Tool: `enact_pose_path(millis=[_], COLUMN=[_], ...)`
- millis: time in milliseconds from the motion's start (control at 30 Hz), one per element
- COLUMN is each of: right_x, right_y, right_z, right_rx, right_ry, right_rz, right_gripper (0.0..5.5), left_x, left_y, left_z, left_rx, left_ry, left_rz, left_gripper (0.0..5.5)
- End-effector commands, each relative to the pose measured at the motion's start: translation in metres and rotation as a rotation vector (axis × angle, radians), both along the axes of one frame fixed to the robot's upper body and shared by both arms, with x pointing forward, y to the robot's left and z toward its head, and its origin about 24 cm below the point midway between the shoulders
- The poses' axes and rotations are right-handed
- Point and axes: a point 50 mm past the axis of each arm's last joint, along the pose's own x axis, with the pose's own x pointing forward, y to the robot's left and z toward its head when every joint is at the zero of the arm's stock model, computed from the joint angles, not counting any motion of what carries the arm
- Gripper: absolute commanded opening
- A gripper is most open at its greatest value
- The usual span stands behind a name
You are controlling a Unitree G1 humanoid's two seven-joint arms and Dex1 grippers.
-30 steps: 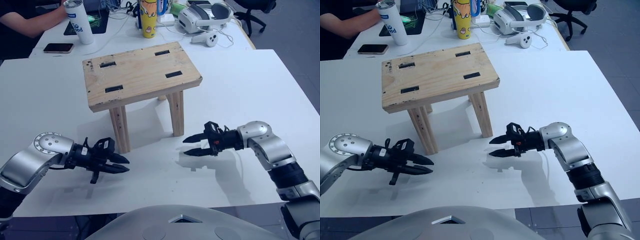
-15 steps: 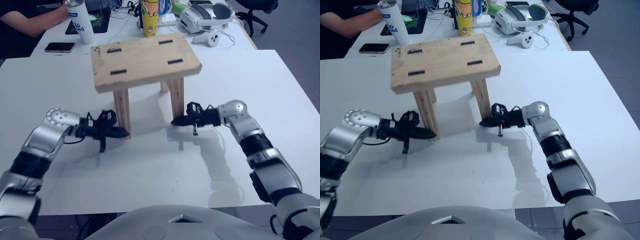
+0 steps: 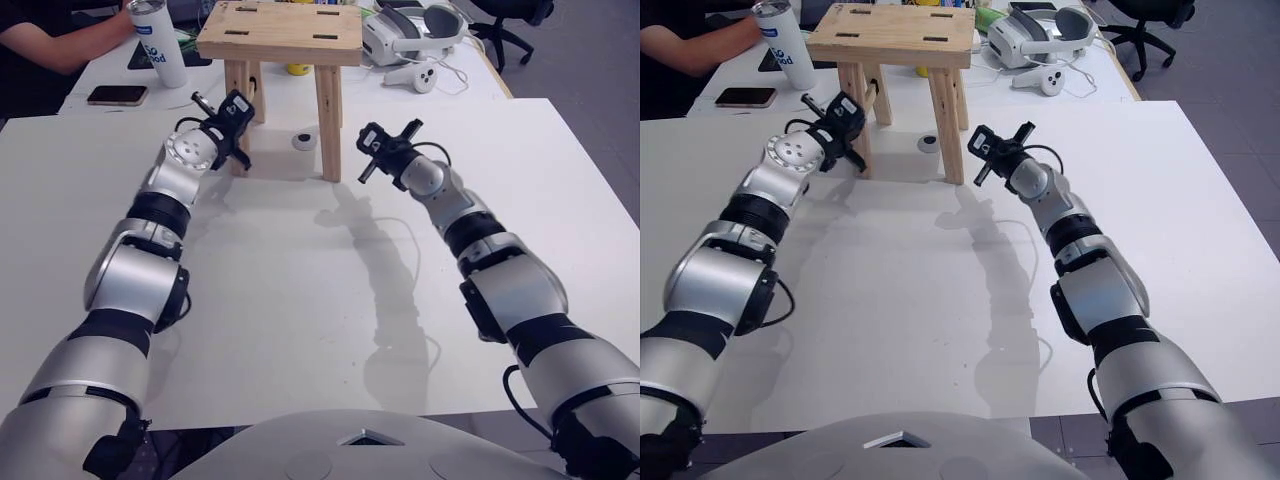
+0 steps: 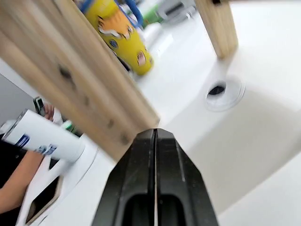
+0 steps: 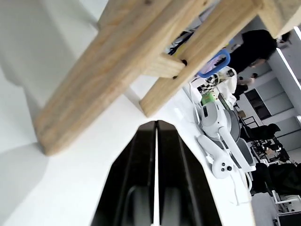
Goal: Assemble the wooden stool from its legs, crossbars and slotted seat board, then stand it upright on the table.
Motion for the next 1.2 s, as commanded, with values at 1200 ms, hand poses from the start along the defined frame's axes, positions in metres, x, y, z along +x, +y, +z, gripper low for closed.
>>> enact_pose_path(millis=[1200], right_x=[-0.032], right_y=[-0.005], right_z=[0.0], right_rx=[0.789], right_ry=[0.042], right_rz=[-0.344], right_gripper=[0.03], left_x=[-0.048], left_y=[-0.017], left_z=[-0.013], left_rx=[-0.723], left_ry=[-0.219], left_rz=[0.347], left_gripper=[0.0])
